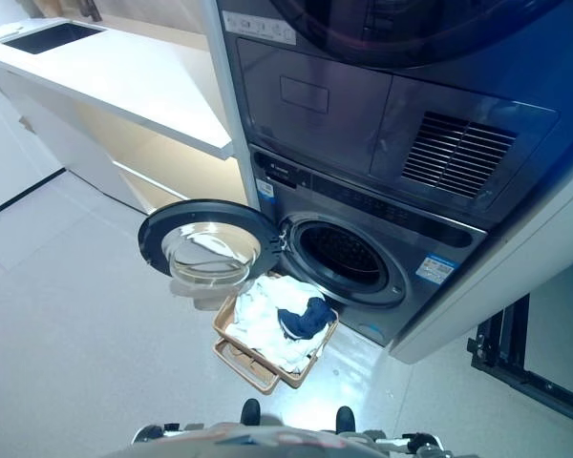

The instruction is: Put the clothes in the basket into the washing machine.

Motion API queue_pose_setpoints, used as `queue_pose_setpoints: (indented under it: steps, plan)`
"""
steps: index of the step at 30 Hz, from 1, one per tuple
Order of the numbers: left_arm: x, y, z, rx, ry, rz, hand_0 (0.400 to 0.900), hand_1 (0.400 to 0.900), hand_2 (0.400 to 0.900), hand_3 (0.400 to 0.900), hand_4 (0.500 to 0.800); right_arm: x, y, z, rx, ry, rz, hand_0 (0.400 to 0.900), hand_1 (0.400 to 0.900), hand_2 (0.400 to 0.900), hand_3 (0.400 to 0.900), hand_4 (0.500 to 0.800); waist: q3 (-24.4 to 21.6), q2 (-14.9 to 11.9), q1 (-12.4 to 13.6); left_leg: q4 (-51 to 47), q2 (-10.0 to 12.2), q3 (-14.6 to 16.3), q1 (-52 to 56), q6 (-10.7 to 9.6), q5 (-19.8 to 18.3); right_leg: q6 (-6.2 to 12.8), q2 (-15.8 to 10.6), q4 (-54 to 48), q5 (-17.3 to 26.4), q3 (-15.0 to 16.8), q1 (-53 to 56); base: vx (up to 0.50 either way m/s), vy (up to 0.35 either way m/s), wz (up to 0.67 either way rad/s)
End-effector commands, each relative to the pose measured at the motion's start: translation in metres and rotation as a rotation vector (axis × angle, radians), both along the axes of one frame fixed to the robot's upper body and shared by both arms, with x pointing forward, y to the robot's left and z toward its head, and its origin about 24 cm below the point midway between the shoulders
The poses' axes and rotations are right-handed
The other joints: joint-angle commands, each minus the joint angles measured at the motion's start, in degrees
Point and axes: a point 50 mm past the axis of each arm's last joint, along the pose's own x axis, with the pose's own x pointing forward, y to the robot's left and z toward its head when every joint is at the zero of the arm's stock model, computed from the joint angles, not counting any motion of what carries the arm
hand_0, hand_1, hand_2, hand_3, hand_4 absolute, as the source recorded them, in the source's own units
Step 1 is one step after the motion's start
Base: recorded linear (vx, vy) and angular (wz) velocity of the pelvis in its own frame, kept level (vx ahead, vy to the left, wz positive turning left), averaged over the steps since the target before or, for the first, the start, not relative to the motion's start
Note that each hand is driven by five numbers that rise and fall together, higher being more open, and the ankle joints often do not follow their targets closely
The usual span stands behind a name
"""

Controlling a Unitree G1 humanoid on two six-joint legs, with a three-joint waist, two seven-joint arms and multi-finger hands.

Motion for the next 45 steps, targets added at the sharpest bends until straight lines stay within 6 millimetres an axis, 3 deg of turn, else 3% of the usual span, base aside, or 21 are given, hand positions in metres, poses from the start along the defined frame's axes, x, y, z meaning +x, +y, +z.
queue_pose_setpoints:
  steps: [1, 8, 9, 10, 13, 14, 19, 23, 24, 28, 29, 30, 32, 35, 37, 39, 41, 42, 45]
  plan:
    - [0.018, -0.001, 0.003, 0.016, -0.045, 0.005, 0.9, 0.9, 0.9, 0.9, 0.8, 0.021, -0.013, 0.007, -0.048, -0.046, 0.016, 0.9, 0.9, 0.9, 0.9, 0.8, 3.1, 2.69, 0.24, 0.23, -2.65, -3.32, 0.02, 3.74, -5.6, -4.84, 5.28, 0.36, -1.11, -1.56, 5.62, 0.0, 0.0, 0.0]
    - [0.013, -0.001, 0.001, 0.012, -0.026, 0.015, 0.9, 0.9, 0.9, 0.9, 0.8, 0.028, -0.017, 0.01, -0.067, -0.066, 0.049, 0.9, 0.9, 0.9, 0.9, 0.8, 3.74, 2.5, 0.5, 0.23, -2.72, -3.46, -0.32, 3.8, -5.5, -4.82, 5.34, 0.36, -1.11, -1.66, 5.45, 0.0, -0.001, 0.0]
    - [0.015, 0.001, 0.002, 0.02, -0.033, 0.017, 0.9, 0.9, 0.9, 0.9, 0.8, 0.043, -0.023, 0.015, -0.094, -0.102, 0.088, 0.9, 0.9, 0.9, 0.9, 0.8, 4.26, 2.47, 0.82, 0.23, -2.78, -3.54, -0.66, 3.86, -5.37, -4.77, 5.38, 0.36, -1.12, -1.75, 5.26, -0.01, -0.004, 0.04]
    - [0.015, 0.001, 0.002, 0.02, -0.033, 0.017, 0.9, 0.9, 0.9, 0.9, 0.8, 0.043, -0.023, 0.015, -0.094, -0.102, 0.088, 0.9, 0.9, 0.9, 0.9, 0.8, 4.28, 2.47, 0.8, 0.23, -2.79, -3.55, -0.66, 3.86, -5.36, -4.77, 5.38, 0.36, -1.12, -1.76, 5.27, -0.02, -0.002, 0.05]
    - [0.025, 0.007, 0.006, 0.038, -0.064, 0.004, 0.9, 0.9, 0.9, 0.9, 0.8, 0.087, -0.031, 0.032, -0.18, -0.18, 0.319, 0.9, 0.9, 0.9, 0.9, 0.8, 6.69, 2.46, 1.81, 0.23, -2.72, -3.63, -1.63, 3.85, -4.63, -4.66, 5.44, 0.36, -1.12, -2.15, 4.85, -0.04, -0.008, 0.06]
    - [0.025, 0.007, 0.006, 0.038, -0.065, 0.004, 0.9, 0.9, 0.9, 0.9, 0.8, 0.087, -0.031, 0.032, -0.18, -0.18, 0.319, 0.9, 0.9, 0.9, 0.9, 0.8, 6.75, 2.47, 1.76, 0.23, -2.73, -3.65, -1.59, 3.85, -4.63, -4.66, 5.44, 0.36, -1.13, -2.17, 4.89, -0.05, -0.01, 0.06]
    - [0.035, 0.008, 0.009, 0.038, -0.103, -0.003, 0.9, 0.9, 0.9, 0.9, 0.8, 0.137, -0.042, 0.061, -0.301, -0.263, 0.572, 0.9, 0.9, 0.9, 0.9, 0.8, 10.99, 2.56, 2.54, 0.23, -2.45, -3.17, -3.06, 3.84, -3.65, -4.47, 5.39, 0.36, -1.11, -2.78, 3.98, -0.06, -0.015, 0.06]
    - [0.041, 0.005, 0.01, 0.031, -0.117, 0.006, 0.9, 0.9, 0.9, 0.9, 0.8, 0.156, -0.039, 0.07, -0.333, -0.29, 0.64, 0.9, 0.9, 0.9, 0.9, 0.8, 13.3, 2.37, 2.97, 0.23, -2.27, -2.89, -3.88, 3.76, -3.03, -4.34, 5.37, 0.36, -0.94, -3.09, 3.35, -0.04, -0.017, 0.04]
    - [0.045, 0.003, 0.01, 0.027, -0.129, 0.015, 0.9, 0.9, 0.9, 0.9, 0.8, 0.176, -0.035, 0.082, -0.375, -0.328, 0.717, 0.9, 0.9, 0.9, 0.9, 0.8, 15.48, 2.28, 3.55, 1.02, -2.26, -2.82, -5.27, 3.72, -2.64, -4.21, 5.33, 0.36, -0.77, -3.23, 2.69, -0.1, -0.023, 0.03]
    - [0.052, 0.001, 0.012, 0.022, -0.163, 0.038, 0.9, 0.9, 0.9, 0.9, 0.8, 0.205, -0.027, 0.103, -0.437, -0.407, 0.833, 0.9, 0.9, 0.9, 0.9, 0.8, 20.19, 2.48, 3.96, 3.59, -2.21, -2.93, -8.17, 3.46, -2.43, -3.88, 5.3, 1.6, -0.15, -3.53, 1.07, -0.1, -0.009, 0.05]
    - [0.049, 0.011, 0.014, 0.078, -0.141, -0.009, 0.9, 0.9, 0.9, 0.9, 0.8, 0.333, 0.022, 0.255, -0.693, -0.783, 0.972, 0.9, 0.9, 0.9, 0.9, 0.8, 20.55, 2.46, 5.95, 3.95, -2.73, -3.58, -8.64, 3.42, -2.46, -4.13, 5.37, 1.91, 0.04, -3.29, 1.15, 0.0, 0.0, 0.0]
    - [0.05, 0.008, 0.014, 0.035, -0.175, 0.044, 0.9, 0.9, 0.9, 0.9, 0.8, 0.328, 0.036, 0.269, -0.675, -0.915, 1.098, 0.9, 0.9, 0.9, 0.9, 0.8, 21.88, 2.2, 5.65, 4.45, -2.33, -3.2, -8.59, 3.36, -2.76, -3.91, 5.81, 3.39, 0.12, -2.86, 0.53, -0.03, 0.017, -0.06]
    - [0.047, 0.005, 0.012, 0.022, -0.165, 0.095, 0.9, 0.9, 0.9, 0.9, 0.8, 0.33, 0.015, 0.28, -0.668, -0.92, 0.996, 0.9, 0.9, 0.9, 0.9, 0.8, 24.27, 2.07, 5.64, 5.36, -1.97, -2.9, -9.01, 3.15, -2.5, -3.35, 6.12, 5.24, 0.66, -2.42, -0.48, -0.07, 0.02, -0.12]
    - [0.049, -0.013, 0.008, -0.024, -0.153, 0.05, 0.9, 0.9, 0.9, 0.9, 0.8, 0.318, -0.024, 0.254, -0.723, -0.738, 0.896, 0.9, 0.9, 0.9, 0.9, 0.8, 26.61, 3.4, 6.91, 7.87, -2.0, -3.3, -11.51, 2.79, -2.28, -2.7, 5.65, 7.25, 0.44, -3.33, -2.13, -0.03, 0.033, 0.1]
    - [0.056, -0.017, 0.009, -0.025, -0.163, 0.015, 0.9, 0.9, 0.9, 0.9, 0.8, 0.314, -0.036, 0.251, -0.793, -0.631, 0.856, 0.9, 0.9, 0.9, 0.9, 0.8, 27.14, 4.99, 8.09, 9.25, -1.78, -3.26, -13.49, 2.65, -1.97, -2.23, 5.26, 8.45, 0.32, -3.78, -3.8, -0.02, 0.063, 0.2]
    - [0.064, -0.015, 0.012, -0.018, -0.191, 0.017, 0.9, 0.9, 0.9, 0.9, 0.8, 0.319, -0.014, 0.243, -0.777, -0.664, 0.904, 0.9, 0.9, 0.9, 0.9, 0.8, 27.15, 5.46, 8.1, 9.92, -1.3, -2.87, -15.18, 2.63, -1.98, -1.92, 5.22, 9.6, 0.3, -3.67, -5.87, 0.0, 0.056, 0.11]
    - [0.068, -0.015, 0.013, -0.01, -0.201, 0.014, 0.9, 0.9, 0.9, 0.9, 0.8, 0.318, -0.015, 0.242, -0.787, -0.649, 0.894, 0.9, 0.9, 0.9, 0.9, 0.8, 27.15, 5.69, 8.19, 10.55, -1.19, -2.85, -16.47, 2.56, -1.9, -1.79, 5.1, 10.34, 0.29, -3.72, -6.99, 0.0, 0.024, 0.14]
    - [0.074, -0.015, 0.015, -0.004, -0.221, 0.013, 0.9, 0.9, 0.9, 0.9, 0.8, 0.322, -0.016, 0.253, -0.817, -0.644, 0.877, 0.9, 0.9, 0.9, 0.9, 0.8, 27.15, 6.34, 9.05, 11.35, -1.11, -3.02, -18.18, 2.52, -1.7, -1.55, 4.93, 11.89, 0.36, -4.0, -8.74, 0.01, 0.023, 0.18]
    - [0.076, -0.014, 0.017, 0.0, -0.244, 0.02, 0.9, 0.9, 0.9, 0.9, 0.8, 0.324, -0.019, 0.26, -0.825, -0.651, 0.853, 0.9, 0.9, 0.9, 0.9, 0.8, 27.15, 6.85, 10.21, 12.55, -0.97, -3.16, -20.4, 2.41, -1.52, -1.21, 4.78, 13.39, 0.48, -4.24, -10.71, 0.02, 0.021, 0.16]
